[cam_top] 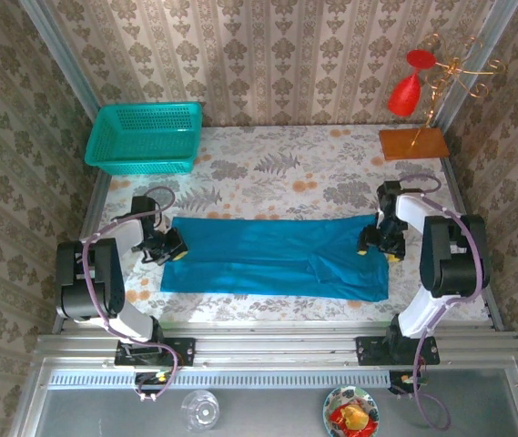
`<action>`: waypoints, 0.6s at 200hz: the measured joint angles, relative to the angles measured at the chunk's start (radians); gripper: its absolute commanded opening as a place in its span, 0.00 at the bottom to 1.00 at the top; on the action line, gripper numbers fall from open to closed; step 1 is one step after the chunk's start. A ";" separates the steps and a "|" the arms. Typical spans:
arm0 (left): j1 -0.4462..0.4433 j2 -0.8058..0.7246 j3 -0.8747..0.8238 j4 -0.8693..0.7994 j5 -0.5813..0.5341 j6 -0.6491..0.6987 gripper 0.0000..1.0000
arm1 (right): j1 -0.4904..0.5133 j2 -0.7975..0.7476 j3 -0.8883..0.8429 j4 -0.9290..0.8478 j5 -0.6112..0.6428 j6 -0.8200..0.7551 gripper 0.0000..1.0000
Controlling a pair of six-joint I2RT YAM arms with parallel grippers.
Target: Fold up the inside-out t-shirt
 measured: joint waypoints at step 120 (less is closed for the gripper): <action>0.003 0.005 0.008 -0.006 -0.004 0.001 0.12 | 0.083 -0.016 -0.016 -0.003 -0.010 0.056 0.37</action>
